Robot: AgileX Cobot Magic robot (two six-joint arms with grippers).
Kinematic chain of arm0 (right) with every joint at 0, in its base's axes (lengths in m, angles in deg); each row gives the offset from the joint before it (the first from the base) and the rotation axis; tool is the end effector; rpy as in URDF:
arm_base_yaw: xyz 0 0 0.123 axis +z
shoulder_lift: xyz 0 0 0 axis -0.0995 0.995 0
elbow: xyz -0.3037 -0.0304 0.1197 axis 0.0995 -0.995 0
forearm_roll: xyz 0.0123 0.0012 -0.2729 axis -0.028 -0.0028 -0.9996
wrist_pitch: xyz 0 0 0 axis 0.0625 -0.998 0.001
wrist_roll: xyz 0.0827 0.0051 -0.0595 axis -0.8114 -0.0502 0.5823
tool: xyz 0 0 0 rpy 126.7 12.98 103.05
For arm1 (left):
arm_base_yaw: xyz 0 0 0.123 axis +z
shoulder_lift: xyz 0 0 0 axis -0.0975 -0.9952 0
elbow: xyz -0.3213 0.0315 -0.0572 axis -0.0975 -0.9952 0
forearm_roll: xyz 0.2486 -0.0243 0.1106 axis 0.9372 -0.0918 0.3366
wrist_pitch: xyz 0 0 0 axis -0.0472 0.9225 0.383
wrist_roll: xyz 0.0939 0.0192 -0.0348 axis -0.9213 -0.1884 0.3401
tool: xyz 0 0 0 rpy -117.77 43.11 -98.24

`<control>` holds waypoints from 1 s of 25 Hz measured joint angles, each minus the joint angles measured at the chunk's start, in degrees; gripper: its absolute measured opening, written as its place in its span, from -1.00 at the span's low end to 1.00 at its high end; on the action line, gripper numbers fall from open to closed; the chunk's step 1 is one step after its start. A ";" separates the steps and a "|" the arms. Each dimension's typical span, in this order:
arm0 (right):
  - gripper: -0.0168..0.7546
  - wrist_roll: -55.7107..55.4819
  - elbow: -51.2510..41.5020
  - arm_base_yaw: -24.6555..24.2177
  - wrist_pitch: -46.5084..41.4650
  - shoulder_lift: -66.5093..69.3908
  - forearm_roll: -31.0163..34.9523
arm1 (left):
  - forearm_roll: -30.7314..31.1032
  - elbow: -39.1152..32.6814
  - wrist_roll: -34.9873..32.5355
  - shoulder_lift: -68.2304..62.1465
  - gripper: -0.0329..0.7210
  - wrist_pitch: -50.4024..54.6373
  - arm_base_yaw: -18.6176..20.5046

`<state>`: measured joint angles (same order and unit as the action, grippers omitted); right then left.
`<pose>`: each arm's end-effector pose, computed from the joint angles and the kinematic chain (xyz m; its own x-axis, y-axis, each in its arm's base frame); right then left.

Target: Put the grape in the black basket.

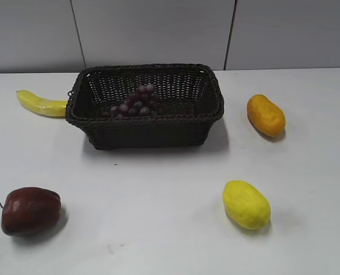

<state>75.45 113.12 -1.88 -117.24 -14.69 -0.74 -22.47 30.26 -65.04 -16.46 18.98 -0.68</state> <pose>-0.0253 0.0004 0.2952 -0.4212 -0.0414 -0.9060 -0.0915 0.9958 -0.0030 -0.0197 0.0046 0.2779 -0.4764 0.0232 -0.8789 0.0749 0.9971 -0.0142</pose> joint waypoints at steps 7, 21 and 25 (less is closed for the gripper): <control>0.57 -0.09 0.32 0.06 1.22 -0.25 0.25 | -0.09 0.00 0.00 0.00 0.05 0.06 0.00; 0.57 -0.14 0.32 0.06 3.22 -0.25 0.49 | -0.15 0.00 0.00 0.00 0.05 0.06 0.00; 0.57 -0.85 0.32 0.06 6.80 -0.25 2.89 | -0.15 0.00 0.00 0.00 0.05 0.06 0.00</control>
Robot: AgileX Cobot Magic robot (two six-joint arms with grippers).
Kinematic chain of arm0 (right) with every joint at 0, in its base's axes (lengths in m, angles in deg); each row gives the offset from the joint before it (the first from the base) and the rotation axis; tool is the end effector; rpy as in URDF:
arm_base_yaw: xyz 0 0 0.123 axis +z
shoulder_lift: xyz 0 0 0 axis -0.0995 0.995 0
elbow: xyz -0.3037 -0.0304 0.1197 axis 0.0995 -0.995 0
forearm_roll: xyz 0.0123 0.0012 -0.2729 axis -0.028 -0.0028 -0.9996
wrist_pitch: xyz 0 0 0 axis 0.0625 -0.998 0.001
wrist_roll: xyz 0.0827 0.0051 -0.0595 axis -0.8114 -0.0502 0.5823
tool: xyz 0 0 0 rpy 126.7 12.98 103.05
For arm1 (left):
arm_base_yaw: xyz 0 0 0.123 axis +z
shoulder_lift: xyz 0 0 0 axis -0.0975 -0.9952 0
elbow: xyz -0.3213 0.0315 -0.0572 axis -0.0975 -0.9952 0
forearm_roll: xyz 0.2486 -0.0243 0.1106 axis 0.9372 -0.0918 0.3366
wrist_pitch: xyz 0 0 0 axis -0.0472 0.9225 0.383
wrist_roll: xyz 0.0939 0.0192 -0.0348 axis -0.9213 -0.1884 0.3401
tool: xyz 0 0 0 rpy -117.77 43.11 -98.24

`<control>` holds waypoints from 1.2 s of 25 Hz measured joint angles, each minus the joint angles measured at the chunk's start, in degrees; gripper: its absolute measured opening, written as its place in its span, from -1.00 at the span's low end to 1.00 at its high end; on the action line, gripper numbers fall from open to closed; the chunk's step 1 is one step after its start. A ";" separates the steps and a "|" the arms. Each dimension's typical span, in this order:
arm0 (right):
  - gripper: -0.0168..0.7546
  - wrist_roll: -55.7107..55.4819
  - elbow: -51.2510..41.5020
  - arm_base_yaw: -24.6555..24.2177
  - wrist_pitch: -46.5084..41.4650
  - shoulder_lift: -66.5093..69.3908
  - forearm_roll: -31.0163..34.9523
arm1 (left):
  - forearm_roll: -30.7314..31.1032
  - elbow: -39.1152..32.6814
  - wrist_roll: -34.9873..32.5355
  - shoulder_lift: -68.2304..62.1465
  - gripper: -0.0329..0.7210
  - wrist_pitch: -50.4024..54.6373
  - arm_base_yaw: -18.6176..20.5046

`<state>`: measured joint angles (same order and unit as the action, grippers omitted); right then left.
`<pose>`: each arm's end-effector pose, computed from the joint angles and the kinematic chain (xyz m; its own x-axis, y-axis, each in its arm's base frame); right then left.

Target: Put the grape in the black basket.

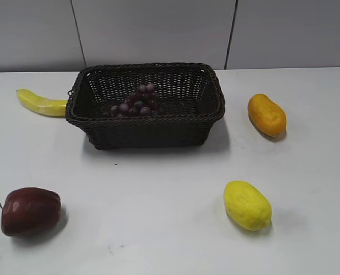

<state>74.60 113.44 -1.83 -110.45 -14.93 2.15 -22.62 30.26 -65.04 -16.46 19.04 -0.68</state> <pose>-0.0228 0.0046 0.3082 -0.3061 0.0127 -0.9519 -0.1151 0.9921 0.0502 -0.0198 0.0044 0.2778 -0.4775 0.0221 -0.8784 0.0763 0.9970 -0.0164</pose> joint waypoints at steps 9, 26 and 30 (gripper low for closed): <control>0.57 -1.19 0.00 0.00 2.08 0.00 10.48 | 0.00 0.00 0.00 0.00 0.05 0.00 0.00; 0.57 -1.25 -2.92 0.00 -5.35 0.00 0.84 | 0.00 0.00 0.00 0.00 0.05 0.00 0.00; 0.57 -1.25 -2.92 0.00 -5.35 0.00 0.77 | 0.00 0.00 0.00 0.00 0.05 0.00 0.00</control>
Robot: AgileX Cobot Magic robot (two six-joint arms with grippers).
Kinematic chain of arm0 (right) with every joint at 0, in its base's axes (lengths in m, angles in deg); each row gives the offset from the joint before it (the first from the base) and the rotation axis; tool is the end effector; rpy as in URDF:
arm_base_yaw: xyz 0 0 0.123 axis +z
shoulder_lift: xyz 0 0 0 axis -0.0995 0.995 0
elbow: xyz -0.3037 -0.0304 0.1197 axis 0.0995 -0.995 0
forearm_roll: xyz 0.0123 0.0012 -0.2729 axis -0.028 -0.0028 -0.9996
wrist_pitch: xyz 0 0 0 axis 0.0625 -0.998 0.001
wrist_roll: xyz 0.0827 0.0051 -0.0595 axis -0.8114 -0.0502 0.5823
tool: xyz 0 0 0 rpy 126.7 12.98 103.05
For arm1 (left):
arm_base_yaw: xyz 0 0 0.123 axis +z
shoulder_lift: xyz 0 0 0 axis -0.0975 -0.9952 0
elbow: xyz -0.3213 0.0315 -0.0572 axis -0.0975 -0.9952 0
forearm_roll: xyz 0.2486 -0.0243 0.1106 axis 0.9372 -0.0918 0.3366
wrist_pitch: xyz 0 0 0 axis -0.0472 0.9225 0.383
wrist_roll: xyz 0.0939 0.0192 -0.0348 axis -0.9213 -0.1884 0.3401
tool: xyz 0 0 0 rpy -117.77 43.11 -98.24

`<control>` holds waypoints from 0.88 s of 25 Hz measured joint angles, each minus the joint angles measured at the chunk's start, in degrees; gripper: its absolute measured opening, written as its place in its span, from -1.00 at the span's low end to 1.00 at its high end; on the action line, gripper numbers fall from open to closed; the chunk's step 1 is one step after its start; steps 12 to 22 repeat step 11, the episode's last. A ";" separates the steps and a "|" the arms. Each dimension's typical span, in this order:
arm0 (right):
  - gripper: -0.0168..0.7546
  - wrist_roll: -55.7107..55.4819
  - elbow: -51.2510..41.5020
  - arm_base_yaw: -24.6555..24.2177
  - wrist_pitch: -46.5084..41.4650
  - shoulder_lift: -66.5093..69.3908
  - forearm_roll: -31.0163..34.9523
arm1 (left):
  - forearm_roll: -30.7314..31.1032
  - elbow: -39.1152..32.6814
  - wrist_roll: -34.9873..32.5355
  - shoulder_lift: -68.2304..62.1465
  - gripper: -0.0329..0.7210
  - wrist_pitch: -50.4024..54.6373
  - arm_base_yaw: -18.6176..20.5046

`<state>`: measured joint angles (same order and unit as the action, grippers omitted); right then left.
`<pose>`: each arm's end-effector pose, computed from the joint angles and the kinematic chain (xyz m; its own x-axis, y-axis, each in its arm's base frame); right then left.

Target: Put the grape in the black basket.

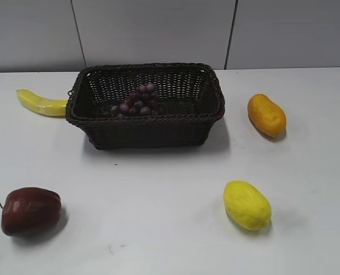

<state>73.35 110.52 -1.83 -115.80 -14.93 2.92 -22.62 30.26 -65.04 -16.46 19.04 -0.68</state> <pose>-0.0196 0.0064 0.2839 -0.4423 0.0261 -0.8965 -0.1110 0.9903 0.0837 -0.0198 0.0044 0.2778 -0.4775 0.0221 -0.8784 0.0763 0.9970 -0.0164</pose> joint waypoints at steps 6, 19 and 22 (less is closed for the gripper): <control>0.57 0.00 0.00 0.00 -0.04 0.00 -0.06 | 0.00 0.00 0.00 0.00 0.05 0.00 0.00; 0.57 0.00 0.00 0.00 -0.04 0.00 -0.06 | 0.00 0.00 0.00 0.00 0.05 0.00 0.00; 0.57 0.00 0.00 0.00 -0.04 0.00 -0.06 | 0.00 0.00 0.00 0.00 0.05 0.00 0.00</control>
